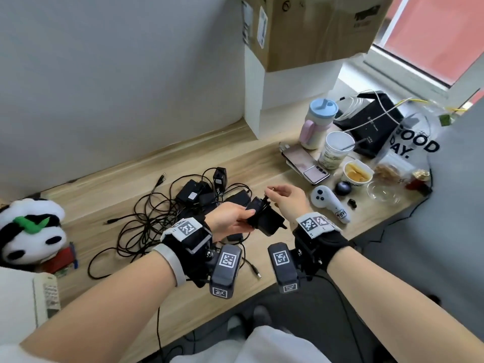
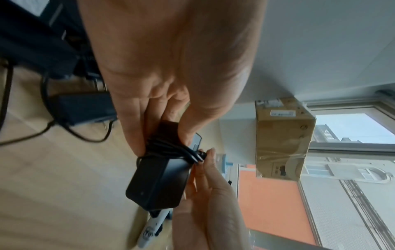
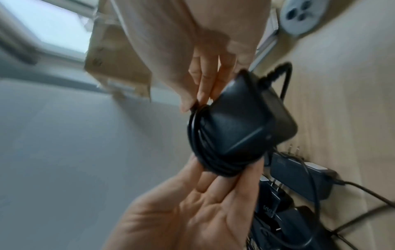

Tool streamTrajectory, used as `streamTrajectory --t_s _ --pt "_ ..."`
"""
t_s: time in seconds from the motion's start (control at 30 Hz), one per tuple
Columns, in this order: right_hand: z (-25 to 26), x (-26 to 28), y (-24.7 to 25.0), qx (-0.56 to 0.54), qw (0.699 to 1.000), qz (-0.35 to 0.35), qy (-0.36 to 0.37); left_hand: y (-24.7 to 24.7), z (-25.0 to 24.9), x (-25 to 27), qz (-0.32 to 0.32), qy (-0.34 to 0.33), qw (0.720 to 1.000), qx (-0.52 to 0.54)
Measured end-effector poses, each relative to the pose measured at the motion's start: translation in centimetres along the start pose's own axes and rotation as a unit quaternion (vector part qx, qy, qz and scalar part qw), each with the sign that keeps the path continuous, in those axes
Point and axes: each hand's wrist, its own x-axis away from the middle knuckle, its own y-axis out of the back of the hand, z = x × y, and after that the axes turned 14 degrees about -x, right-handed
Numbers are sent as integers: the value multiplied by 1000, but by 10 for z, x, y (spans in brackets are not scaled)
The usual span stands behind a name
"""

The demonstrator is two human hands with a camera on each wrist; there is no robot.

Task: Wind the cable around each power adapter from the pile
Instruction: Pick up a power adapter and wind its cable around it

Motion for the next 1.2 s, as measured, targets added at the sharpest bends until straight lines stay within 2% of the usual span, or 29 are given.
streamTrajectory --t_s 0.13,0.23,0.43,0.57,0.73,0.97,1.07,1.2 --pt "-17 5 41 -43 997 -20 -52 -29 3 -16 13 31 999 0" --pt "-35 10 79 -90 990 -67 -90 -47 3 -29 17 48 998 34" --pt "-104 20 155 -133 938 -178 -266 -98 2 -54 30 59 990 123" --pt "-154 19 192 -87 917 -191 -339 -128 13 -77 17 73 986 149" --pt "-194 6 212 5 921 -176 -348 -149 29 -108 -26 98 979 177" --pt "-219 -41 202 192 936 -52 -289 -152 52 -137 -58 29 978 197" --pt "-239 -59 196 250 921 -13 -297 -149 61 -142 -53 1 970 239" --pt "-261 -59 198 321 902 7 -287 -144 66 -144 -42 -33 974 222"
